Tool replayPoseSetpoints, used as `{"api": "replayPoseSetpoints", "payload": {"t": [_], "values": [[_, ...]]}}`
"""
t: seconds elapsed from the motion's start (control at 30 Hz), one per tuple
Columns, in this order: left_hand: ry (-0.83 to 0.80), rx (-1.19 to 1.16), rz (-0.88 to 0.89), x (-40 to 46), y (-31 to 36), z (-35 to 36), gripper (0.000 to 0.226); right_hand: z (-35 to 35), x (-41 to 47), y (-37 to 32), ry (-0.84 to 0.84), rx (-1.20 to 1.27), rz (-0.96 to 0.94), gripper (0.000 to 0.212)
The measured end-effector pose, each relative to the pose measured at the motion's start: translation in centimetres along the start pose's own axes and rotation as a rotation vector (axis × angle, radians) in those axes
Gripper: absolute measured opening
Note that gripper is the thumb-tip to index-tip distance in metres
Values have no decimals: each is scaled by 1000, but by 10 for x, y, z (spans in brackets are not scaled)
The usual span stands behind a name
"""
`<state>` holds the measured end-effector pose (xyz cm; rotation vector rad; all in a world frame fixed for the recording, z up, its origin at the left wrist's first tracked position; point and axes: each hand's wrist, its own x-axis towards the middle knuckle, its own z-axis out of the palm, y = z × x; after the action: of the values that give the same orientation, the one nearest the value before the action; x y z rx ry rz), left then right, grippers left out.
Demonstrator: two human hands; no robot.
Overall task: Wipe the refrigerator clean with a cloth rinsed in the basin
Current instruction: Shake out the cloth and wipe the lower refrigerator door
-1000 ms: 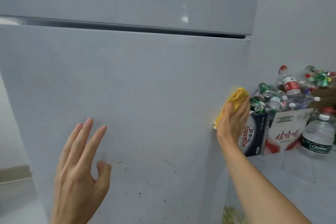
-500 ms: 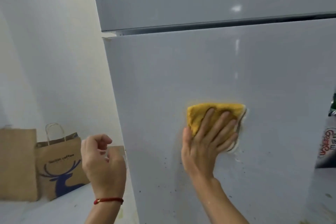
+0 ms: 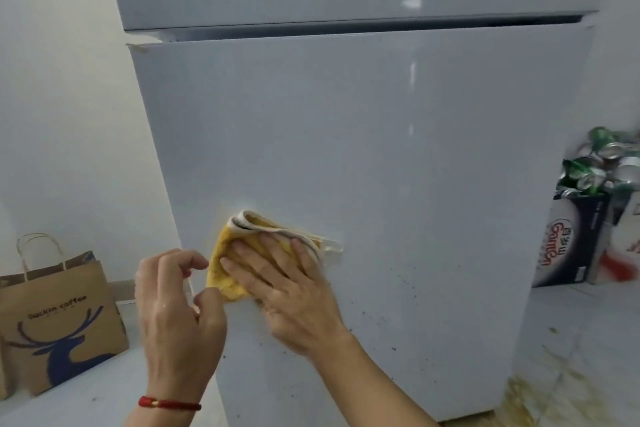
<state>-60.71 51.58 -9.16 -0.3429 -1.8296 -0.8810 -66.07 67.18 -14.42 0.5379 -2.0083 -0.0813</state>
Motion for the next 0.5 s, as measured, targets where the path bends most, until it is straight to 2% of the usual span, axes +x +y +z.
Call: {"api": "replayPoseSetpoints", "payload": {"t": [0.1, 0.3, 0.37, 0.5], "values": [[-34, 9, 15, -3, 4, 8, 33, -18, -38, 77, 77, -40, 163, 63], [-15, -4, -33, -1, 15, 19, 30, -44, -105, 195, 216, 31, 707, 64], [-21, 13, -43, -1, 15, 18, 29, -52, -108, 215, 283, 122, 961, 67], [-30, 43, -119, 0, 6, 12, 42, -67, -104, 235, 469, 311, 1466, 63]]}}
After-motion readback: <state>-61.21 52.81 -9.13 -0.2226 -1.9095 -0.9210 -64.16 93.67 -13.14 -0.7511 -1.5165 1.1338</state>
